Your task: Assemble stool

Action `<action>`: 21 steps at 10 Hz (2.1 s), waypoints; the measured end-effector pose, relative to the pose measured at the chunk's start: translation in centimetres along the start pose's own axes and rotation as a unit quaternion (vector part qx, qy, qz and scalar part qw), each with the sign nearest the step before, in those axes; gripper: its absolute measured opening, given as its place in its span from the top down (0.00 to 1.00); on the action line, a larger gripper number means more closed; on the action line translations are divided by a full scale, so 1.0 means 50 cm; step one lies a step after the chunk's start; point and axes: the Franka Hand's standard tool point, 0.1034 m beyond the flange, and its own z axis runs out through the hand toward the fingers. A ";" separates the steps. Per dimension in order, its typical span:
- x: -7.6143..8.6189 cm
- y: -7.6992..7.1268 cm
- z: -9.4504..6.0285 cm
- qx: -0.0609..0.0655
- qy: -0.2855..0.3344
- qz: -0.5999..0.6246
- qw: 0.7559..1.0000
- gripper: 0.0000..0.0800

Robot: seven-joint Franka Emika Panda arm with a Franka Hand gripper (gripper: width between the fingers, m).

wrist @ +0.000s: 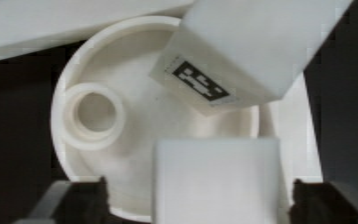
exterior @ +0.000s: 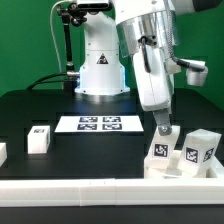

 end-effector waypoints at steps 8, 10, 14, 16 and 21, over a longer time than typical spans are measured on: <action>-0.005 -0.003 -0.027 -0.010 -0.002 -0.183 0.983 0.19; -0.005 -0.005 -0.028 -0.028 0.007 -0.315 0.949 0.19; -0.008 -0.023 -0.024 -0.040 -0.005 -0.534 0.844 0.19; -0.007 -0.023 -0.024 -0.040 -0.008 -0.605 0.795 0.19; -0.010 -0.028 -0.021 -0.058 -0.002 -0.805 0.591 0.19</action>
Offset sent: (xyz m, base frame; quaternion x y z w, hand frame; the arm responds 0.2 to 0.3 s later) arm 0.0000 0.0000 0.0000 0.0000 0.0000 -0.0650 0.9979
